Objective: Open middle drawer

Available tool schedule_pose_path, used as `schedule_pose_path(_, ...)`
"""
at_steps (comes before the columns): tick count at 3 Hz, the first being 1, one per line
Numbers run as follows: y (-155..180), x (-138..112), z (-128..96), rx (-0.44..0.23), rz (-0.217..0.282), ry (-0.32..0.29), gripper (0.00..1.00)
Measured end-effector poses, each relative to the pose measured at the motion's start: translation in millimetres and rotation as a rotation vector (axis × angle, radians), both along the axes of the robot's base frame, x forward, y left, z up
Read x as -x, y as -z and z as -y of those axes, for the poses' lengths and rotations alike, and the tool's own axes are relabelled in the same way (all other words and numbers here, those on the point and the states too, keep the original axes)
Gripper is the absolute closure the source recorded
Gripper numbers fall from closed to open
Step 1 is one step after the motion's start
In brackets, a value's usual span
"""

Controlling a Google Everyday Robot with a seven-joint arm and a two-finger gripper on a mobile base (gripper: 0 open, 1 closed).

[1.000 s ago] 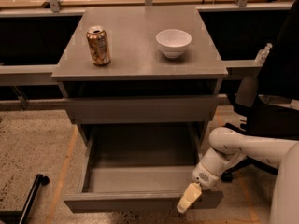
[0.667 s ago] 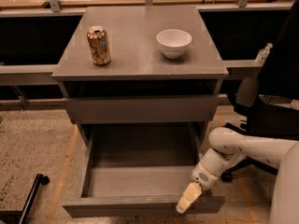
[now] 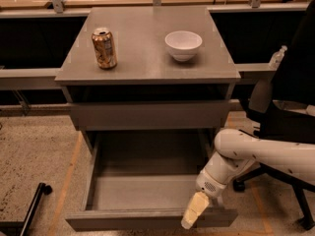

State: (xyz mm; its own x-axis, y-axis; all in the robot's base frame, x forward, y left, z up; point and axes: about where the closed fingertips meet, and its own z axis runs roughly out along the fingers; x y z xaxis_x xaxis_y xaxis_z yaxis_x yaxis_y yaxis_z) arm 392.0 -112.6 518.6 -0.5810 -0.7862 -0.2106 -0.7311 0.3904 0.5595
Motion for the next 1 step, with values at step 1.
schedule_pose_path(1, -2.8, -0.2, -1.0, 0.001, 0.006, -0.003, 0.0)
